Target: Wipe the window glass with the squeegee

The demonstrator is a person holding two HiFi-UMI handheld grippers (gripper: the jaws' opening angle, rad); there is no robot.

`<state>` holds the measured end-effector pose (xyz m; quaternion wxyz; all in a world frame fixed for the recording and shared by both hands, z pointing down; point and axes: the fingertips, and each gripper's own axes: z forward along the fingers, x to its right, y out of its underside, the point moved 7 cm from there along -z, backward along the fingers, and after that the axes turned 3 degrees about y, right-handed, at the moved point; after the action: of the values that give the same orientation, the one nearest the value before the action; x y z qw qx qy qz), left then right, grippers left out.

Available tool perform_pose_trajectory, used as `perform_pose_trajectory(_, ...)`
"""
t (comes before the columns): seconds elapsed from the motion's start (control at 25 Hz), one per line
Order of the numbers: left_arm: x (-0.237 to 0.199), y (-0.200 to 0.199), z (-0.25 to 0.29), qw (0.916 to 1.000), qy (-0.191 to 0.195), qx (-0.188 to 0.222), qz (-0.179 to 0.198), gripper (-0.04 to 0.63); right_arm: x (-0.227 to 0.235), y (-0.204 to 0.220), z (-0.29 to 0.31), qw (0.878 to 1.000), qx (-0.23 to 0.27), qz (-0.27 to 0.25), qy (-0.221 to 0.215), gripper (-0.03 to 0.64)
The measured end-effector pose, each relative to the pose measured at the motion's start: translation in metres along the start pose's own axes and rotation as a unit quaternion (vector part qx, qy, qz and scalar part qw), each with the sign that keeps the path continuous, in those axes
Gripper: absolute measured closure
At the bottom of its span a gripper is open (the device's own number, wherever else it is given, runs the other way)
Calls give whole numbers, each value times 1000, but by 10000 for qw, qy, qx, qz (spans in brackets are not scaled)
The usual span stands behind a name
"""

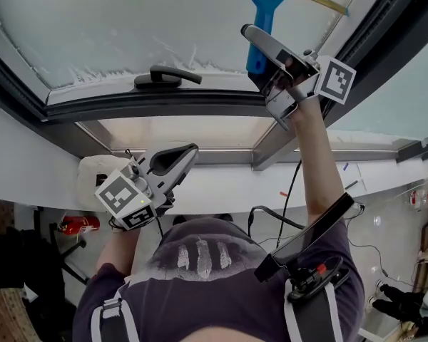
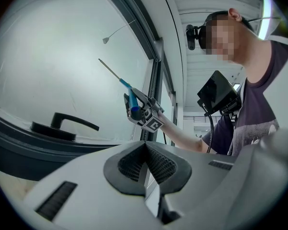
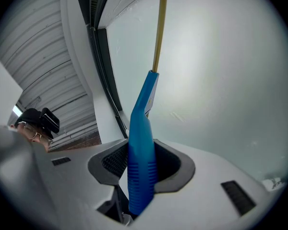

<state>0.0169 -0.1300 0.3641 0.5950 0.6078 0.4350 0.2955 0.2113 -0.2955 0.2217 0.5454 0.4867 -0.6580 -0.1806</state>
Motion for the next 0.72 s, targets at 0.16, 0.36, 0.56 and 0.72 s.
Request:
perform_pose_trajectory(0.16,3,4,1,10000,-13,-39,-78,586,2,9,-3,9999,-5,118,-36,486)
perform_pose_trajectory(0.36,4,13,7,9998,-11,-114,-170,588,5,21,-4,9992,0,367,-132,486)
perform_pose_trajectory(0.56,3,16,10,9997,-43,-92,-211,588,11,30,-9,9988,-110,467,-100,486)
perform_pose_trajectory(0.72,4,21,10,9996,-94,-95,-231,588,14,39,-12,9983,-131,565,-59,485)
